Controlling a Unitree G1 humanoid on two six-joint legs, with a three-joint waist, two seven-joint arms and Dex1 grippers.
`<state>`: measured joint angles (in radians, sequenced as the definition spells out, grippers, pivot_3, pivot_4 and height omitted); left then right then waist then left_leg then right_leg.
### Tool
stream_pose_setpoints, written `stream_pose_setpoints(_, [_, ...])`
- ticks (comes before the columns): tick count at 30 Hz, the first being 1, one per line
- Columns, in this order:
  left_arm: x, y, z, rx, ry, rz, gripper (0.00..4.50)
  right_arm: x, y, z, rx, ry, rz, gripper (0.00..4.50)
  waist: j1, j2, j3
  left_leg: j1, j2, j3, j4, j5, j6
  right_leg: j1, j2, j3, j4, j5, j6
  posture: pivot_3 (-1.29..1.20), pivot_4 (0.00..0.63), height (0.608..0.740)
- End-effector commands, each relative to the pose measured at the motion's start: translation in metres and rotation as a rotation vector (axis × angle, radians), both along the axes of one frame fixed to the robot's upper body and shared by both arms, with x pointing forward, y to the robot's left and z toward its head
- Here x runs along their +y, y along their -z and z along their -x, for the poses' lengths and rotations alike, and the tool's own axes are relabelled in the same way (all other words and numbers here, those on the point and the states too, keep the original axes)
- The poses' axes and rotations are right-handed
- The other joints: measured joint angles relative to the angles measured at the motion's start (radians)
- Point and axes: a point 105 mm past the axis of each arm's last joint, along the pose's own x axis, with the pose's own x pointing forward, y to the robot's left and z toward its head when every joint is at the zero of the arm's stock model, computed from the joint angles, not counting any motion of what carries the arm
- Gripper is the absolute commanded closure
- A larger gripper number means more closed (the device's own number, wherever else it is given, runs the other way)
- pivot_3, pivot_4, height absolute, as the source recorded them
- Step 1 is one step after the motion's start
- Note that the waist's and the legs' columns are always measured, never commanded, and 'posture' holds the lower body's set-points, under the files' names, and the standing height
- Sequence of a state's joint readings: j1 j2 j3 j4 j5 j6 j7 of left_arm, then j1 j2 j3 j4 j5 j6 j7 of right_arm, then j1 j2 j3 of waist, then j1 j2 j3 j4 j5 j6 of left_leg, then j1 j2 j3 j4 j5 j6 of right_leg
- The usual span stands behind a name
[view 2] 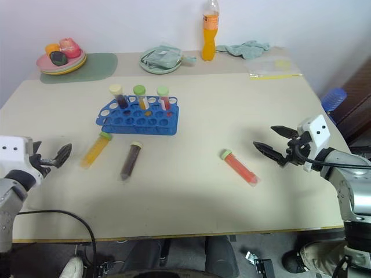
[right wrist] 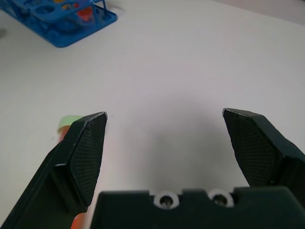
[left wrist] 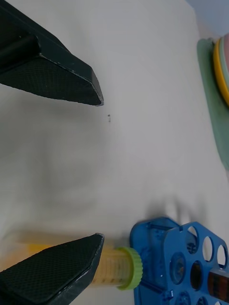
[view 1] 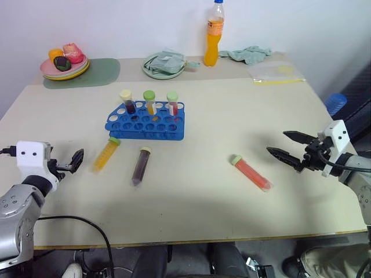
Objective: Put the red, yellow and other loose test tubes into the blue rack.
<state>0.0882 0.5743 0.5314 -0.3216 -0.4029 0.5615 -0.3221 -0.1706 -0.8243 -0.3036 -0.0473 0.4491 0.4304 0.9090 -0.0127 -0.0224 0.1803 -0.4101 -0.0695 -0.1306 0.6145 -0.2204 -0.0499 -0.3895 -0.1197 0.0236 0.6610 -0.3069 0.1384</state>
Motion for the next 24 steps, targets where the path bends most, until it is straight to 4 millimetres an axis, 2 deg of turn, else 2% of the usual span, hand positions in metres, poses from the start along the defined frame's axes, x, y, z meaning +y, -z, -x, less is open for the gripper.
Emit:
stream_pose_setpoints(1, [-0.001, -0.013, 0.002, -0.053, -0.012, -0.022, 0.07, 0.005, -0.011, -0.006, -0.047, -0.026, 0.027, 0.19, -0.001, 0.000, 0.000, 0.000, 0.000, 0.000, 0.000, 0.000, 0.000, 0.000, 0.000, 0.000, 0.000, 0.000, 0.000, 0.00, 0.150, 0.740])
stream_pose_setpoints(8, [-0.009, -0.032, -0.001, -0.158, 0.032, 0.010, 0.07, 0.009, -0.014, -0.011, -0.052, -0.017, 0.050, 0.19, 0.002, 0.000, 0.000, 0.000, 0.000, 0.000, 0.000, 0.000, 0.000, 0.000, 0.000, 0.000, 0.000, 0.000, 0.000, 0.00, 0.150, 0.740])
stream_pose_setpoints(14, [-0.038, -0.043, -0.005, -0.202, 0.179, 0.027, 0.07, 0.020, -0.025, -0.008, -0.038, -0.025, 0.038, 0.19, 0.001, 0.000, 0.000, 0.000, 0.000, 0.000, 0.000, 0.000, 0.000, 0.000, 0.000, 0.000, 0.000, 0.000, 0.000, 0.00, 0.150, 0.740])
stream_pose_setpoints(17, [-0.061, -0.043, -0.009, -0.198, 0.297, 0.055, 0.07, 0.032, -0.027, -0.004, 0.001, -0.040, 0.060, 0.19, 0.002, 0.000, 0.000, 0.000, 0.000, 0.000, 0.000, 0.000, 0.000, 0.000, 0.000, 0.000, 0.000, 0.000, 0.000, 0.00, 0.150, 0.740])
stream_pose_setpoints(20, [-0.111, -0.039, -0.009, -0.153, 0.536, 0.049, 0.07, 0.036, -0.028, 0.006, 0.103, -0.028, 0.149, 0.19, 0.002, 0.001, 0.000, 0.000, 0.000, 0.000, 0.000, 0.000, 0.000, 0.000, 0.000, 0.000, 0.000, 0.000, 0.000, 0.00, 0.150, 0.740])
stream_pose_setpoints(22, [-0.130, -0.034, -0.007, -0.122, 0.647, 0.023, 0.07, 0.043, -0.028, 0.011, 0.157, -0.027, 0.173, 0.19, 0.003, 0.001, 0.000, -0.001, 0.000, 0.000, 0.001, 0.000, 0.000, 0.000, 0.000, 0.000, -0.001, 0.000, 0.000, 0.00, 0.150, 0.740])
stream_pose_setpoints(24, [-0.160, -0.025, -0.001, -0.084, 0.805, 0.007, 0.07, 0.047, -0.020, 0.019, 0.279, -0.011, 0.215, 0.19, 0.003, 0.001, 0.000, -0.001, 0.000, 0.000, 0.000, 0.000, 0.000, 0.000, 0.000, 0.000, -0.001, 0.000, 0.000, 0.00, 0.150, 0.740])
